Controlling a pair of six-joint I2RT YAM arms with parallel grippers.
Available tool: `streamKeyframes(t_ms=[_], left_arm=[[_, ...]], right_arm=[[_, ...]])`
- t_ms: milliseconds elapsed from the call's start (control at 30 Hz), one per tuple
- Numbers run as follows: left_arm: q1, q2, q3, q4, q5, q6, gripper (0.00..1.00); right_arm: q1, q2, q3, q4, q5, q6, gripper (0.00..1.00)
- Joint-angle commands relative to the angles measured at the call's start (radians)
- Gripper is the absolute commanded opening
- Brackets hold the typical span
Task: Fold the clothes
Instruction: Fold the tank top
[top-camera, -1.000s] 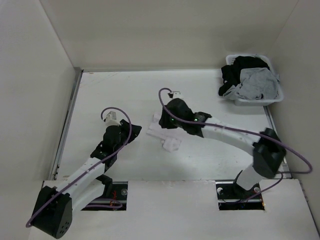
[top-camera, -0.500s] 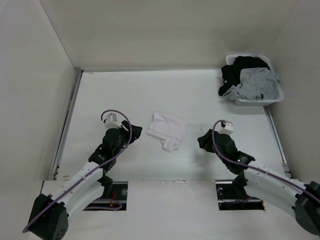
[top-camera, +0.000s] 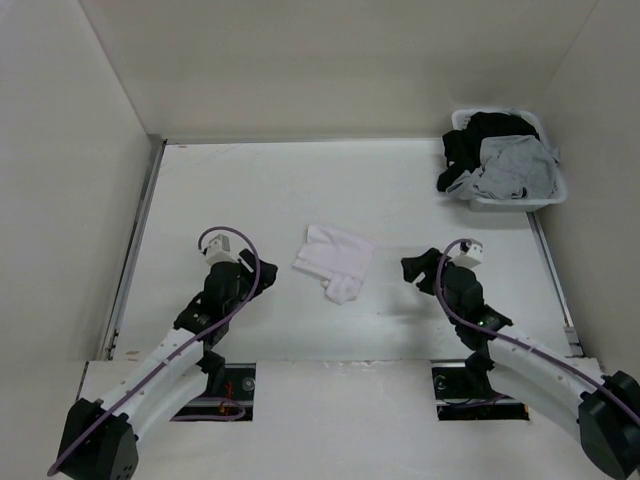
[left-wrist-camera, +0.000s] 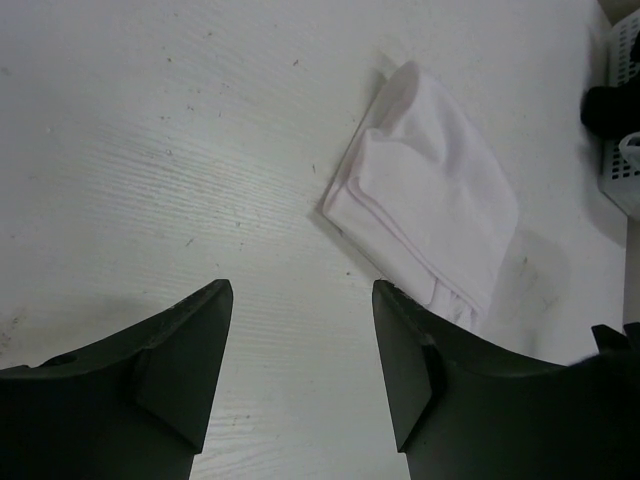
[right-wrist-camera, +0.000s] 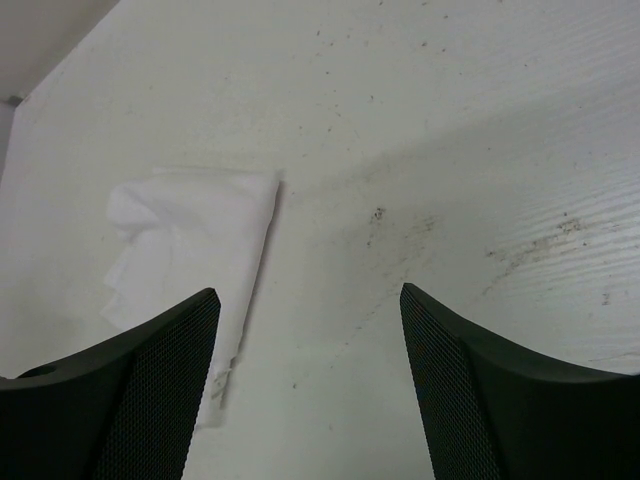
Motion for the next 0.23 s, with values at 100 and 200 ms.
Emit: streamKeyframes(t_ms=[100,200], left_arm=[[-0.056,0.054,0.034,0.060,-0.025,0.025,0.56],[-0.064,0.079,0.043,0.061,-0.039,0.036,0.59]], right_arm=[[-0.002,0.077,0.028,0.100,-0.001,-0.022,0.77],[-0.002,0.082,0.031,0.100,0.001,-0.027,0.77]])
